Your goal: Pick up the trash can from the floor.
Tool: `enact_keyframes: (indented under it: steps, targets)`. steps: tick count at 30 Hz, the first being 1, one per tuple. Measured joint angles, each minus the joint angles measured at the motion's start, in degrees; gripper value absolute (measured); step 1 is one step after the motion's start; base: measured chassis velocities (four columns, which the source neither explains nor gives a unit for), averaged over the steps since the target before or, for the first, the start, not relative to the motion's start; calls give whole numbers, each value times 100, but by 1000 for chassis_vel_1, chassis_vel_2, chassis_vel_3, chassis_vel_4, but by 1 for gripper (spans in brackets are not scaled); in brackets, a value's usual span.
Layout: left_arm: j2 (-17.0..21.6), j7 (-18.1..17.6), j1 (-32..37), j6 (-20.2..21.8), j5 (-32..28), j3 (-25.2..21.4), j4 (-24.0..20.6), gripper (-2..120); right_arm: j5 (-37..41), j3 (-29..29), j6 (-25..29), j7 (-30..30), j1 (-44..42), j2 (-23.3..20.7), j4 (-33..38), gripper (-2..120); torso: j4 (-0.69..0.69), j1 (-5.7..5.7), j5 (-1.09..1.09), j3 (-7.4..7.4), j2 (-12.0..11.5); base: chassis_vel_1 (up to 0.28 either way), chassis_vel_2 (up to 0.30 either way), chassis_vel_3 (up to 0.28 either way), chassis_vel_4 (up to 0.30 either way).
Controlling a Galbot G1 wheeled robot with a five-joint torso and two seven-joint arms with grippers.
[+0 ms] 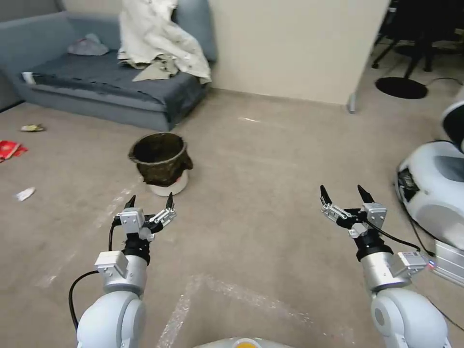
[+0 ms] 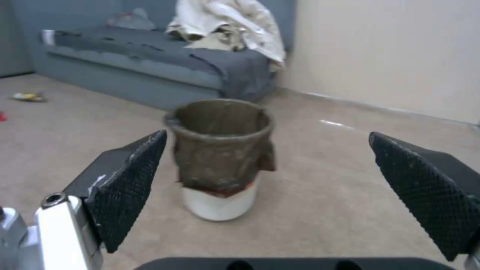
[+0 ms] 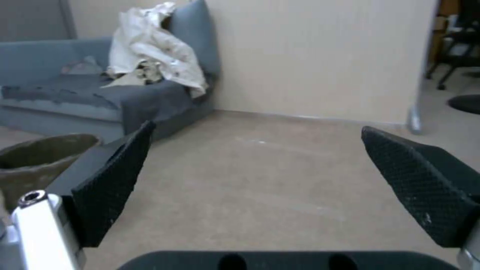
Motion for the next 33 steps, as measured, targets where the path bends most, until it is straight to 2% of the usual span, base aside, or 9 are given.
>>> enact_keyframes:
  steps: [6, 9, 16, 21, 33]
  targets:
    - [-2, -10, -1, -10, 5, -1, 0, 100, 1, -2, 16, -8, 5, -1, -9, 100, 0, 0, -1, 0, 0, 115, 123, 127, 107]
    - [-44, -180, 13, -186, 67, 31, 52, 100, 48, -30, 262, -93, 70, -29, -141, 100, 2, 0, 0, 0, 0, 129, 120, 118, 132]
    - [-50, -264, 6, -371, 100, 53, 142, 100, 51, -26, 464, -261, 90, -32, -243, 100, 1, 0, -1, 1, 0, 80, 73, 81, 91]
    - [-50, -281, 4, -437, 149, 61, 174, 100, 46, -16, 635, -388, 75, -33, -353, 100, -1, 0, 0, 1, 0, 0, 0, 0, 0]
    - [-69, -337, 17, -455, 292, 64, 171, 100, 57, -47, 660, -477, 72, -33, -360, 100, 0, 0, 0, 0, 1, -47, 48, 46, -47]
